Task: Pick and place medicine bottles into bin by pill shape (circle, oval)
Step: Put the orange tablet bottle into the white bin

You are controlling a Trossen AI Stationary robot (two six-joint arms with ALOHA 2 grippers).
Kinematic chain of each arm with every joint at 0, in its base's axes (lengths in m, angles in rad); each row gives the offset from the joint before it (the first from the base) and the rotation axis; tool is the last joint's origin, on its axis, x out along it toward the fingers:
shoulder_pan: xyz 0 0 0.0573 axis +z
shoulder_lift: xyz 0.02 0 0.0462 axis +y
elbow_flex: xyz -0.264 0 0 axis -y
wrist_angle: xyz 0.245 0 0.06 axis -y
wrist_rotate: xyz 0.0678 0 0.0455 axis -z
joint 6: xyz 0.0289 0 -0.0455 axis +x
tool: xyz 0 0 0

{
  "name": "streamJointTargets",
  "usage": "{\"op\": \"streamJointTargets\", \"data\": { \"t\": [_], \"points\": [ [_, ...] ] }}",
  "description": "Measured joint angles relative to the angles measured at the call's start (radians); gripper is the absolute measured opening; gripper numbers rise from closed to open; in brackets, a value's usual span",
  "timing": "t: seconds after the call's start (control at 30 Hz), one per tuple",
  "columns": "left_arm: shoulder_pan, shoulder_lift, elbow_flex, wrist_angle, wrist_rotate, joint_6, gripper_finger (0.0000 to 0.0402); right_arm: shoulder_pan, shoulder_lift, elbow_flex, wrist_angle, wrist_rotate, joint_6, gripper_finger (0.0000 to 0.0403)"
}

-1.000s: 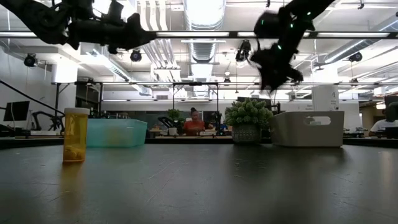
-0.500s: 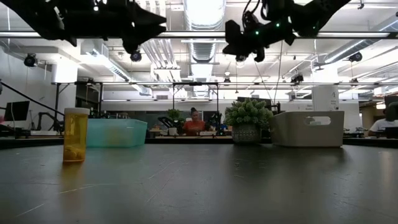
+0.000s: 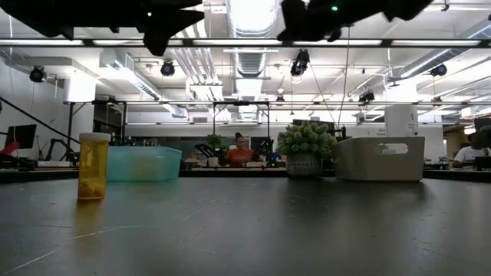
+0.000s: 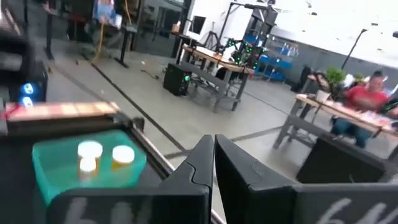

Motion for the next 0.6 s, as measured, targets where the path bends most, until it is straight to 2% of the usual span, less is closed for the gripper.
{"op": "streamJointTargets", "data": {
  "t": [0.07,0.17,0.43,0.6],
  "points": [
    [-0.033,0.008,0.0,0.004,-0.051,0.0,0.0145,0.043,-0.029,-0.047,-0.005,0.04,-0.012,0.0009],
    [-0.071,0.029,0.0,0.012,-0.096,-0.004,0.0145,0.08,-0.076,-0.117,-0.006,0.043,0.021,0.0009],
    [-0.109,0.155,0.02,0.114,-0.105,-0.026,0.0145,0.1,-0.212,-0.272,0.0,-0.024,0.129,0.0009],
    [-0.109,0.211,0.053,0.114,-0.107,-0.026,0.0145,0.055,-0.272,-0.298,-0.002,-0.05,0.007,0.0009]
  ]
}}
